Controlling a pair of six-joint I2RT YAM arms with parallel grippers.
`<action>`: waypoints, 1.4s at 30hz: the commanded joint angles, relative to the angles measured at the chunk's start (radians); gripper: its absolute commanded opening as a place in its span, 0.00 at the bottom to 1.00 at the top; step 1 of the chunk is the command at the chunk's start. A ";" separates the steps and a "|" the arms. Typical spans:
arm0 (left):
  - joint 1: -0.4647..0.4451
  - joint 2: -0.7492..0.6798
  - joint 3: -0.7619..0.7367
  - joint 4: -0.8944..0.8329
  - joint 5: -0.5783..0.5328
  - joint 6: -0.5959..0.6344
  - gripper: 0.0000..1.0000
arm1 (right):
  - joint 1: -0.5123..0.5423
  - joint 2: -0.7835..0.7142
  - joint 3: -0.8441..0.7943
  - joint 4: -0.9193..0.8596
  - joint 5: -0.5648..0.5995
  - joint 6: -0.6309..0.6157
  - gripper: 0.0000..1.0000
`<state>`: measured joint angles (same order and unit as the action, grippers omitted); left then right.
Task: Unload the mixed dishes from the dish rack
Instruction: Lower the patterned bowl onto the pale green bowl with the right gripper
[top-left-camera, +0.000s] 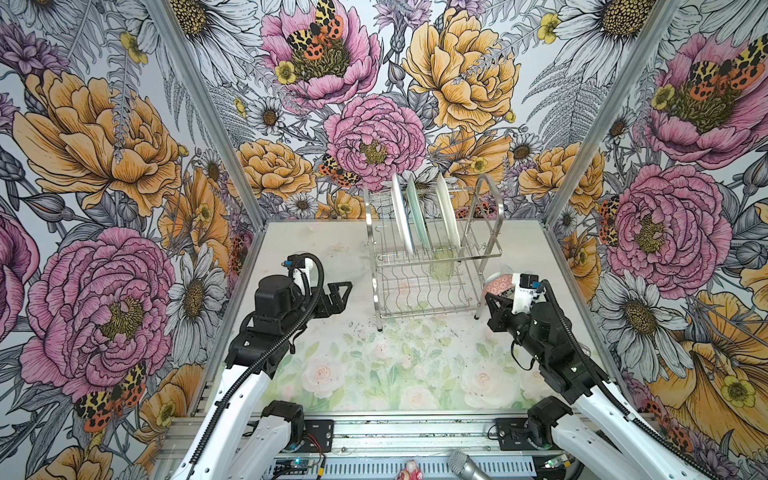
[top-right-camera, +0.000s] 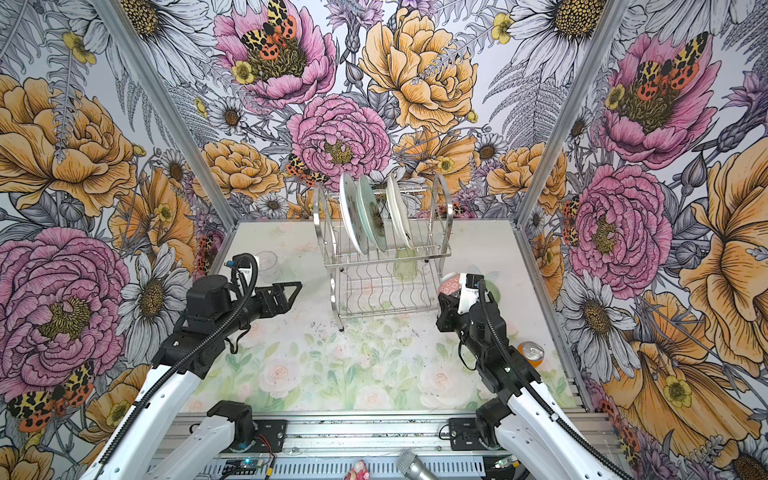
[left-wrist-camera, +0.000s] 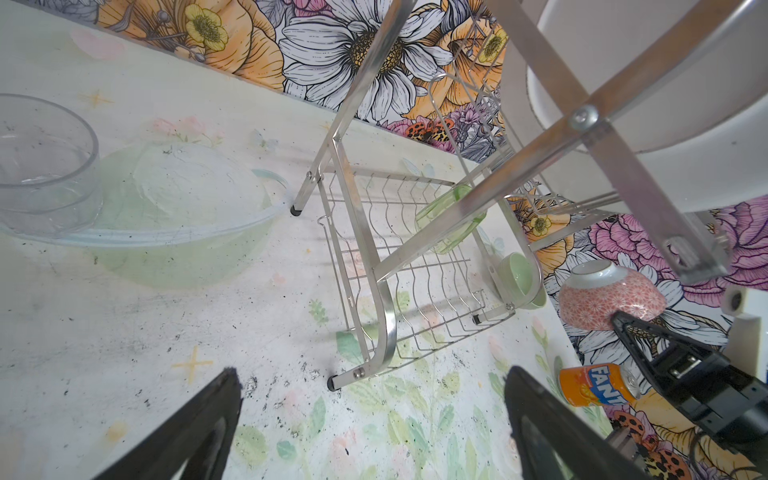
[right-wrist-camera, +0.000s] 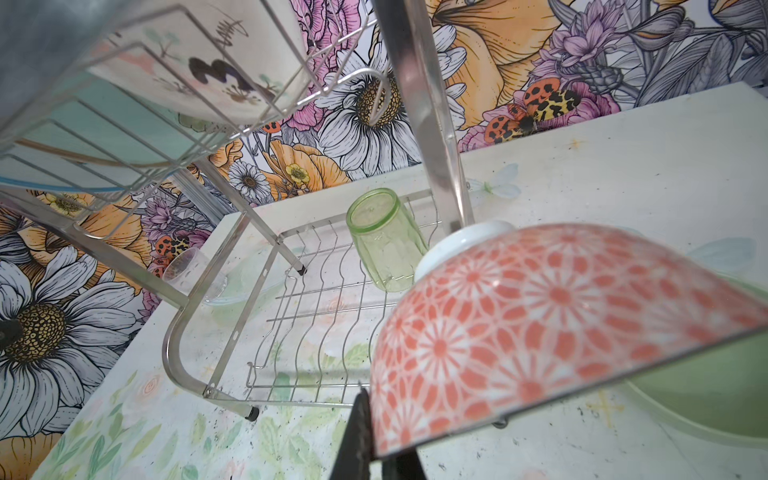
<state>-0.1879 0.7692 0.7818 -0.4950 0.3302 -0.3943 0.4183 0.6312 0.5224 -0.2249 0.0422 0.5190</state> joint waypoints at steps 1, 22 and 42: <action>-0.007 -0.005 0.030 0.019 0.016 0.008 0.99 | -0.020 0.000 0.059 0.011 0.048 0.021 0.00; 0.007 -0.001 0.026 0.018 0.009 0.051 0.99 | -0.325 0.399 0.329 -0.264 -0.076 0.071 0.00; 0.007 0.013 0.005 0.021 -0.030 0.083 0.99 | -0.417 0.873 0.719 -0.629 -0.073 -0.115 0.00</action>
<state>-0.1856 0.7864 0.7872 -0.4953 0.3283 -0.3389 0.0051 1.4841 1.1835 -0.8127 -0.0578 0.4526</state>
